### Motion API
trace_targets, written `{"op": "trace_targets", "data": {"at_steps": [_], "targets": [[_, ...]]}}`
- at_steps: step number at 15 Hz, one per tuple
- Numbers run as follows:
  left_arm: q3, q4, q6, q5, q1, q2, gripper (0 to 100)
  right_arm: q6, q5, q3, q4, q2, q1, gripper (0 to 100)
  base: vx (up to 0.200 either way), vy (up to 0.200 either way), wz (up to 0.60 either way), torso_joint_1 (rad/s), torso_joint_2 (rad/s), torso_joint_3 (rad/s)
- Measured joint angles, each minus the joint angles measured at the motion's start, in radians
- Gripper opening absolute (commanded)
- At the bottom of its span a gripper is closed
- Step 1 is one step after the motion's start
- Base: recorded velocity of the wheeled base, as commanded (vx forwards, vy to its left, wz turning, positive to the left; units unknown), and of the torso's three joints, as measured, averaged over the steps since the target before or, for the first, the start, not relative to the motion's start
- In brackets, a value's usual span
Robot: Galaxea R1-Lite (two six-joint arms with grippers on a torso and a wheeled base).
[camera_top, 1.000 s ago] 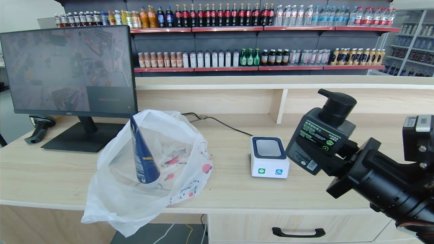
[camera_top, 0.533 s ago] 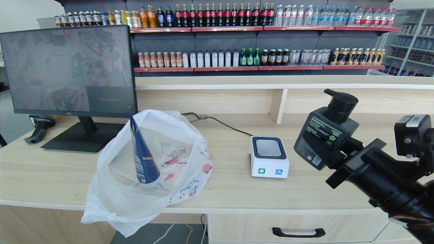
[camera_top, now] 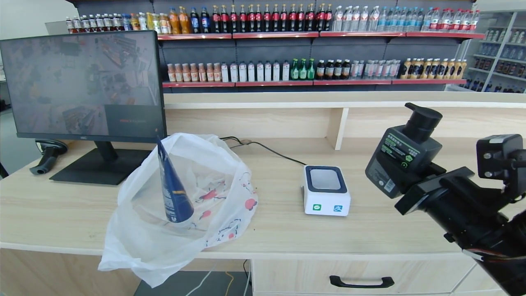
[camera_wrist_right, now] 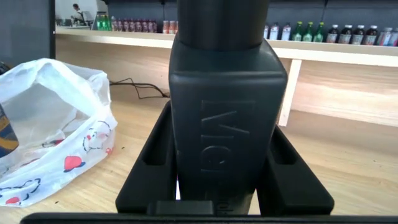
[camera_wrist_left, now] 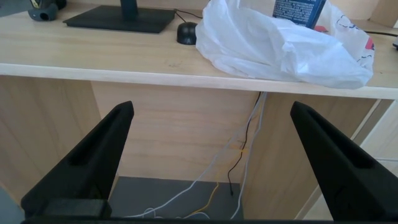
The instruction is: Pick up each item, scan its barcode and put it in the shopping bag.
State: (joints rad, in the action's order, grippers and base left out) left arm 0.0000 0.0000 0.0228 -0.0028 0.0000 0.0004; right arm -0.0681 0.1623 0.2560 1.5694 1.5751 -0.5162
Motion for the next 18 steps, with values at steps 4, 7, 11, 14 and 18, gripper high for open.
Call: {"op": "trace_targets", "data": {"at_steps": [4, 7, 11, 14, 18], "targets": [[0.000, 0.000, 0.000, 0.000, 0.000, 0.000, 100, 0.007, 0.000, 0.068, 0.000, 0.062, 0.014, 0, 0.000, 0.000, 0.00, 0.000, 0.00, 0.000], [0.000, 0.000, 0.000, 0.000, 0.000, 0.000, 100, 0.006, 0.000, 0.044, 0.000, 0.082, 0.030, 0, 0.000, 0.000, 0.00, 0.000, 0.00, 0.000], [0.000, 0.003, 0.008, -0.001, -0.002, 0.000, 100, 0.026, -0.005, 0.018, -0.001, 0.081, 0.034, 0, 0.000, 0.000, 0.00, 0.000, 0.00, 0.000], [0.000, 0.001, -0.003, -0.001, -0.002, 0.000, 100, 0.058, -0.003, 0.012, 0.000, 0.076, 0.040, 0, -0.067, 0.000, 0.00, 0.001, 0.01, 0.001], [0.000, 0.000, -0.003, 0.000, -0.001, 0.000, 100, 0.061, -0.004, 0.019, -0.001, 0.075, 0.040, 0, -0.100, 0.000, 0.00, 0.006, 0.01, 0.002]]}}
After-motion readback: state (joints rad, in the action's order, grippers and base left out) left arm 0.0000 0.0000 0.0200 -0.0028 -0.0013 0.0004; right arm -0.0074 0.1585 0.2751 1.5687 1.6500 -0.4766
